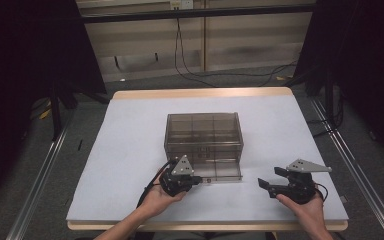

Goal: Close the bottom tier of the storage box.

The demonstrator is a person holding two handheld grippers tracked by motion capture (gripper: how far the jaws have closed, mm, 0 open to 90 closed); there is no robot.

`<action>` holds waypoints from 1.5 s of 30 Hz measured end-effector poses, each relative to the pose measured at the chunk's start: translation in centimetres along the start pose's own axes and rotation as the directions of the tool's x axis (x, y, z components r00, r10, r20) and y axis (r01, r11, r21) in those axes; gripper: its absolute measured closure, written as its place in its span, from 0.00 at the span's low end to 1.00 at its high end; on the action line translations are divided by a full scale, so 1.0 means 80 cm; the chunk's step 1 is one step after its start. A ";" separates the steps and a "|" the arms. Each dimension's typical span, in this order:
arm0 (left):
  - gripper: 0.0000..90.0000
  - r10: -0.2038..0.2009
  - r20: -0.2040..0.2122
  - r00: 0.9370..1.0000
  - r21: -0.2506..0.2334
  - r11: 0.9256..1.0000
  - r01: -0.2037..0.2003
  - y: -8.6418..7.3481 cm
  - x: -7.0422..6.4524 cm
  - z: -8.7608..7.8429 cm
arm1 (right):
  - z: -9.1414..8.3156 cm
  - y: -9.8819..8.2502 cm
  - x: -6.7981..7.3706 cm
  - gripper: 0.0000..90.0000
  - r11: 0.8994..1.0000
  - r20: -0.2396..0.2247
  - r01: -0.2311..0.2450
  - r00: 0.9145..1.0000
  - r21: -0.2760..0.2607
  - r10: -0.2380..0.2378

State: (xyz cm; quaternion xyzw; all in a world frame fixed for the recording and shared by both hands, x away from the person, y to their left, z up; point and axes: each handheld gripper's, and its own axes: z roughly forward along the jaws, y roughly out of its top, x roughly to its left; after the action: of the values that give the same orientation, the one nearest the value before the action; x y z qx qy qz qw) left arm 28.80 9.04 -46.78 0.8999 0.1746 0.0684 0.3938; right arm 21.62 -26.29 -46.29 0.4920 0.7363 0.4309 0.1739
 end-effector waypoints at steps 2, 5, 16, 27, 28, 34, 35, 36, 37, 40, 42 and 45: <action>1.00 -0.001 -0.004 1.000 -0.005 1.000 0.001 0.000 0.002 0.001 | 0.000 0.000 0.000 0.26 1.000 0.000 -0.001 1.000 0.001 0.001; 1.00 -0.012 -0.004 1.000 -0.005 1.000 0.012 0.000 0.003 0.000 | 0.000 0.000 0.000 0.26 1.000 0.001 -0.001 1.000 -0.001 0.001; 1.00 -0.021 -0.004 1.000 -0.008 1.000 0.021 0.000 0.005 0.001 | 0.000 0.000 0.000 0.26 1.000 -0.002 0.000 1.000 0.001 0.000; 1.00 -0.025 -0.006 1.000 -0.020 1.000 0.025 0.000 0.007 0.003 | 0.000 0.000 0.000 0.26 1.000 -0.002 -0.002 1.000 0.002 0.002; 1.00 -0.022 -0.007 1.000 -0.017 1.000 0.022 0.000 0.007 0.002 | 0.001 0.000 0.000 0.26 1.000 -0.001 -0.004 1.000 0.003 0.004; 1.00 -0.042 0.006 0.999 -0.034 0.999 0.042 -0.001 0.012 0.003 | 0.000 0.000 -0.001 0.26 1.000 -0.003 -0.004 1.000 0.000 0.004; 1.00 -0.052 0.005 0.999 -0.041 0.998 0.052 -0.001 0.012 0.004 | 0.000 0.000 -0.001 0.26 1.000 0.000 -0.003 1.000 -0.001 0.003; 1.00 -0.043 -0.003 0.999 -0.023 0.999 0.042 0.000 0.013 0.003 | 0.000 0.000 -0.002 0.26 1.000 -0.001 -0.003 1.000 -0.001 0.003; 1.00 -0.045 -0.004 0.999 -0.022 0.999 0.045 0.000 0.012 0.003 | 0.000 0.001 -0.002 0.26 1.000 0.001 -0.004 1.000 -0.001 0.004; 1.00 -0.043 -0.006 0.999 -0.015 0.999 0.043 0.001 0.013 0.002 | 0.000 0.000 -0.002 0.26 1.000 0.002 -0.004 1.000 -0.001 0.004; 1.00 -0.047 -0.005 0.999 -0.015 0.999 0.047 0.001 0.014 0.002 | 0.000 0.000 -0.002 0.26 1.000 0.001 -0.005 1.000 -0.001 0.005; 1.00 -0.055 -0.007 0.998 -0.014 0.998 0.055 0.002 0.016 0.004 | 0.000 0.000 -0.002 0.26 1.000 0.002 -0.008 1.000 0.001 0.008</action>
State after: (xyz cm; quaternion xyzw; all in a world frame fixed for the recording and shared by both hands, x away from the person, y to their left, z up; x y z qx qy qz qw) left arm 30.17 9.17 -46.89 0.8918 0.2003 0.0618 0.4010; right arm 21.74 -26.44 -46.32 0.4955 0.7343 0.4307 0.1724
